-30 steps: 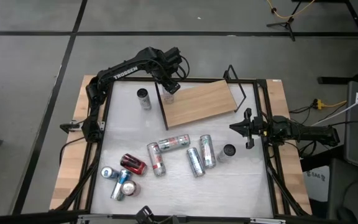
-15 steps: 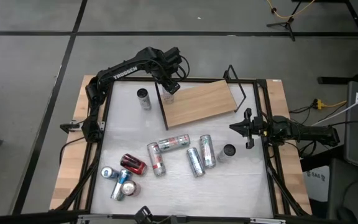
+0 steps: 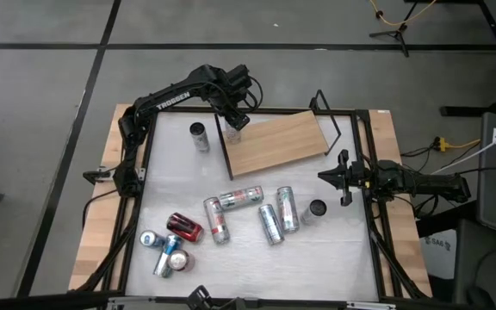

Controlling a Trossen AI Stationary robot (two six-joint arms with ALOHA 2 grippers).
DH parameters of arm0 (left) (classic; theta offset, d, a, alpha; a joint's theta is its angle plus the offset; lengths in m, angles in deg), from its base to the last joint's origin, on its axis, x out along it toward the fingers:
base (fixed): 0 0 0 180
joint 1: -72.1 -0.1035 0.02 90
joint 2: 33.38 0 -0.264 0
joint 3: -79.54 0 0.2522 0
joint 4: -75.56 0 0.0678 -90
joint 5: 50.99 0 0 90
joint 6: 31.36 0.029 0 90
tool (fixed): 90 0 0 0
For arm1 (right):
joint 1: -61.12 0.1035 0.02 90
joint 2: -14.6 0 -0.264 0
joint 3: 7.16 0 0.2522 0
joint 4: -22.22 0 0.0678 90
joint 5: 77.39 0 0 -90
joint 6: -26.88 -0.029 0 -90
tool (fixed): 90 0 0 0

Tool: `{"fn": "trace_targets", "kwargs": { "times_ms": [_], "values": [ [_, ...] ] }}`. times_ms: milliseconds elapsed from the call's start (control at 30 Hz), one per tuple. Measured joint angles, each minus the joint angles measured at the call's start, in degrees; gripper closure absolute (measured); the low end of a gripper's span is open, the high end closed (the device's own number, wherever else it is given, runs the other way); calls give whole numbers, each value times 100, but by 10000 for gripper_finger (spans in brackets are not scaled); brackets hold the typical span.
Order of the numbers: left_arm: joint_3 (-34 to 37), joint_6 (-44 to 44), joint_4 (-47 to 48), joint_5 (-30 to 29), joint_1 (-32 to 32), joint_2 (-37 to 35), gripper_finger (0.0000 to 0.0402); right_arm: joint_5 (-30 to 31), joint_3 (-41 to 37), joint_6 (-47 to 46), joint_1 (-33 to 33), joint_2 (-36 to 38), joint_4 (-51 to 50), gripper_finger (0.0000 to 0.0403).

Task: Place canned beverage on shelf
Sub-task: Put the white pink soda can on the shelf

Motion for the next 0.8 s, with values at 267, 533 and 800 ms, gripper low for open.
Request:
{"fn": "trace_targets", "kwargs": {
  "times_ms": [267, 533, 800],
  "values": [
    [0, -119, -2, 2, 0, 0, 122, 0, 0, 0, -2, 0, 0, 379],
    [0, -138, -2, 0, 0, 0, 122, 0, 0, -1, 0, 0, 0, 379],
    [-2, -138, 3, 0, 0, 0, 122, 0, 0, 1, 0, -1, 0, 379]
  ]
}}
